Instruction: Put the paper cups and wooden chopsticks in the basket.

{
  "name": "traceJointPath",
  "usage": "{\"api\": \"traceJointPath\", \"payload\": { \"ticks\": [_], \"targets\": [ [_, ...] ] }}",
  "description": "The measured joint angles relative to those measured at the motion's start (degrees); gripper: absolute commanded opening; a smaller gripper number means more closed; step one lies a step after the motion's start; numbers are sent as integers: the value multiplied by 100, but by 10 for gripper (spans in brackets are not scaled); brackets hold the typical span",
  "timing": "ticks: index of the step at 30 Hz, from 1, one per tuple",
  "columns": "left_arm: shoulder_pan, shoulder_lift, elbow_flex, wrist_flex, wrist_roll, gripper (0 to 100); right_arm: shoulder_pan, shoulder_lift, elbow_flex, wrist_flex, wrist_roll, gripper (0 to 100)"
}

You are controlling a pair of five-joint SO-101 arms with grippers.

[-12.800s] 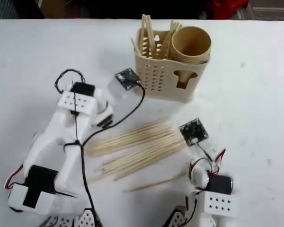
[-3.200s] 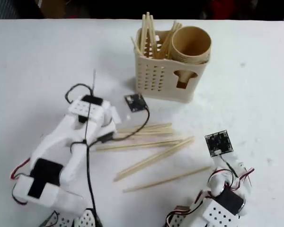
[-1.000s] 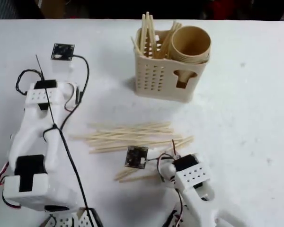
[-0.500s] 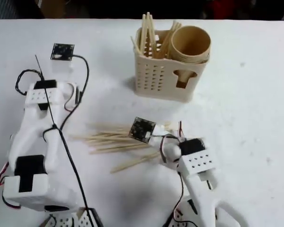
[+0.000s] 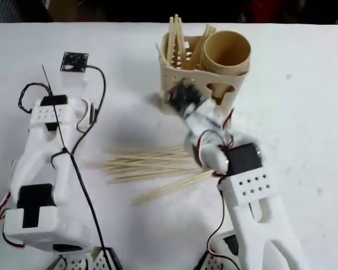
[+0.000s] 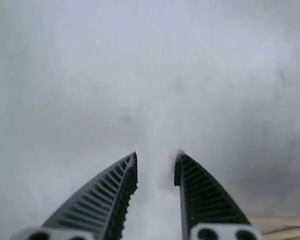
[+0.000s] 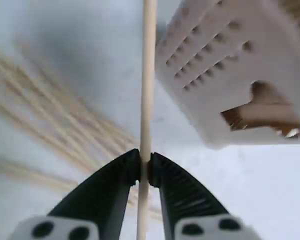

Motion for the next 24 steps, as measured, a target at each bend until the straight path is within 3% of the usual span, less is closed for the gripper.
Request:
{"api": "traceJointPath", "payload": {
  "ticks": [6,11,18,24],
  "targets": [
    [0,0,0,0,0,142,0,0,-1662,-993,-1178,16],
    [0,0,0,0,0,142,0,229,-2119,-2620,-1934,17],
    [0,0,0,0,0,142,9,1820,-2145,-5477,-2031,18],
    [0,0,0,0,0,142,334,2629,-2127,-6154,-2066,20]
  ]
}}
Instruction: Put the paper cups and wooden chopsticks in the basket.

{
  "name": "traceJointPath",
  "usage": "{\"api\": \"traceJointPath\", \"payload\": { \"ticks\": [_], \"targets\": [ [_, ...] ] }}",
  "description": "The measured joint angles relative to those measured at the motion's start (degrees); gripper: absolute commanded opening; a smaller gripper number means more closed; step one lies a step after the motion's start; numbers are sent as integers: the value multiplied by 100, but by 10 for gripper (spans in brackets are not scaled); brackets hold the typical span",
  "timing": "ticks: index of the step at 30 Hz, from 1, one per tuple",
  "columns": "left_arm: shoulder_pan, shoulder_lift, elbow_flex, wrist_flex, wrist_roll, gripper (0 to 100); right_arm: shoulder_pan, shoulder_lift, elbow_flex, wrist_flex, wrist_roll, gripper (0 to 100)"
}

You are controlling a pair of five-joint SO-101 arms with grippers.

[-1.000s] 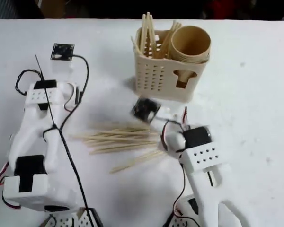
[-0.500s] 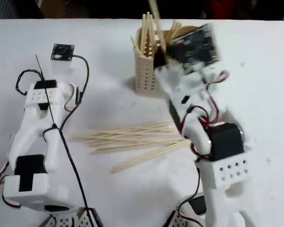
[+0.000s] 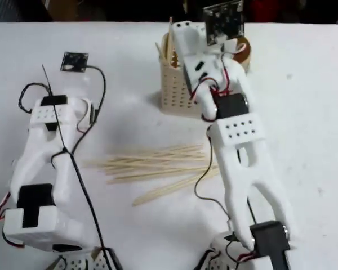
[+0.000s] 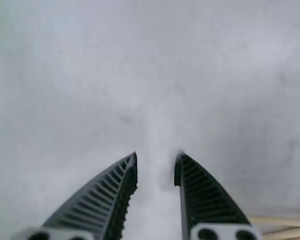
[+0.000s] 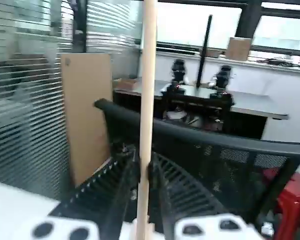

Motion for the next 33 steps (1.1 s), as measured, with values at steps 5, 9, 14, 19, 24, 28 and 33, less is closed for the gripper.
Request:
{"api": "traceJointPath", "payload": {
  "ticks": [5,9,14,19,24,28,33],
  "targets": [
    [0,0,0,0,0,142,105,44,-9,-53,-26,22],
    [0,0,0,0,0,142,202,26,-9,-53,-26,98],
    [0,0,0,0,0,142,158,26,132,-53,-26,141],
    [0,0,0,0,0,142,237,35,211,-53,-26,136],
    [0,0,0,0,0,142,466,-167,211,888,-26,67],
    [0,0,0,0,0,142,835,-818,202,2690,-26,57],
    [0,0,0,0,0,139,1266,-1653,202,5178,-26,53]
  ]
}}
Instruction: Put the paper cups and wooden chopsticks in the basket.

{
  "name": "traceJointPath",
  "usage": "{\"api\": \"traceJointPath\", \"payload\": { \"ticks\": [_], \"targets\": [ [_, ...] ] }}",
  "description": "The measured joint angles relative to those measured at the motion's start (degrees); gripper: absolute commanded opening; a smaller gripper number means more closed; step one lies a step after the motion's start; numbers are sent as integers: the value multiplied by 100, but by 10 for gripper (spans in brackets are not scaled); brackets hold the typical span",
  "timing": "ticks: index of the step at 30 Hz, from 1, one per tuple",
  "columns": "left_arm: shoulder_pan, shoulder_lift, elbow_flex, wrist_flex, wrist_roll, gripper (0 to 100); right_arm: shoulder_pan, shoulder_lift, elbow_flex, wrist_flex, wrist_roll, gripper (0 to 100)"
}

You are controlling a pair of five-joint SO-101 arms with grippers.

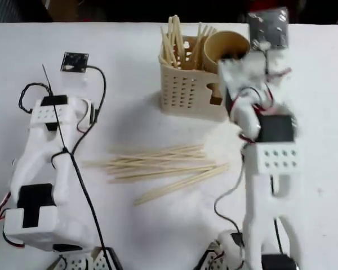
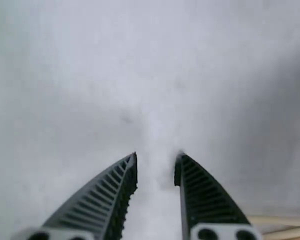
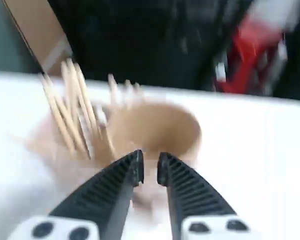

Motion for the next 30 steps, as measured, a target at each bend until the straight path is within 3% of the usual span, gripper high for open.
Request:
{"api": "traceJointPath", "payload": {
  "ticks": [3,6,11,21,27,30],
  "targets": [
    [0,0,0,0,0,139,79,-527,229,870,-9,53],
    [0,-79,44,88,18,142,44,-1055,809,1046,35,52],
    [0,-879,695,44,211,142,-237,-1811,2171,993,1020,56],
    [0,-2180,2233,-1204,246,141,-633,-2092,3877,976,2338,57],
    [0,-2189,2910,-2022,246,142,-1292,-2092,4440,431,2734,58],
    [-88,-2189,3033,-2163,246,142,-1767,-2092,4747,88,2998,104]
  ]
}}
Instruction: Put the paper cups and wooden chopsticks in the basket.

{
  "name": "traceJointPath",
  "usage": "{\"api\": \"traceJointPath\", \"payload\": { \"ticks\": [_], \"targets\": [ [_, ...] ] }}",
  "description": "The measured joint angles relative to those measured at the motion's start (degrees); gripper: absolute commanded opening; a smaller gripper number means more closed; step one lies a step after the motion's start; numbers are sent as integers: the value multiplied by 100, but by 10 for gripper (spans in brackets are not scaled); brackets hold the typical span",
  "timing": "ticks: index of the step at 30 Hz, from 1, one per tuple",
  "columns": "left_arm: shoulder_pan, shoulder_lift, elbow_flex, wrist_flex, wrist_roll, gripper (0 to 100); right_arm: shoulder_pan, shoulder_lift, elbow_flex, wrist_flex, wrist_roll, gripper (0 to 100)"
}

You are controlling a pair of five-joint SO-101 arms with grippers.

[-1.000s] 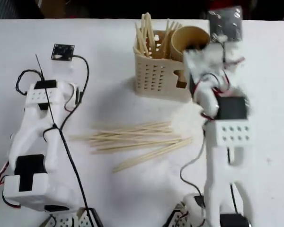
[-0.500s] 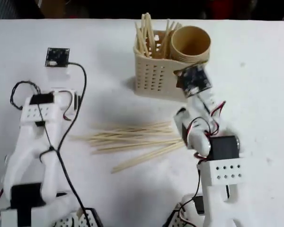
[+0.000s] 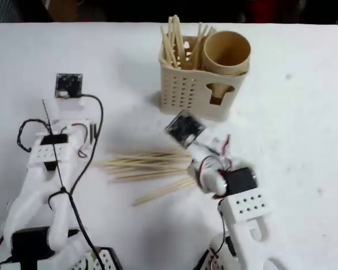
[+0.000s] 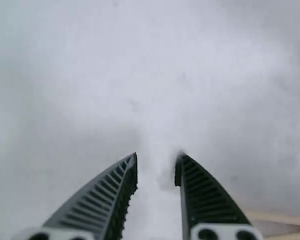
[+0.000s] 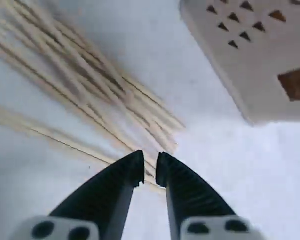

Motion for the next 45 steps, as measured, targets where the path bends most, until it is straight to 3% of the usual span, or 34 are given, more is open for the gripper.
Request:
{"api": "traceJointPath", "payload": {
  "ticks": [6,13,21,31,37,45],
  "targets": [
    [-229,-9,0,-44,0,142,-387,0,554,-176,589,205],
    [-229,-9,0,-44,0,142,-422,-9,1327,-246,1864,208],
    [-229,-9,0,-44,0,142,-413,97,1424,-527,2180,208],
    [-229,-9,0,-44,0,142,-369,1618,1424,-1574,2207,208],
    [-229,-9,0,-44,0,142,-352,1978,1301,-1679,2224,207],
    [-229,-9,0,-44,0,142,-290,2593,730,-1495,2215,15]
  ]
}}
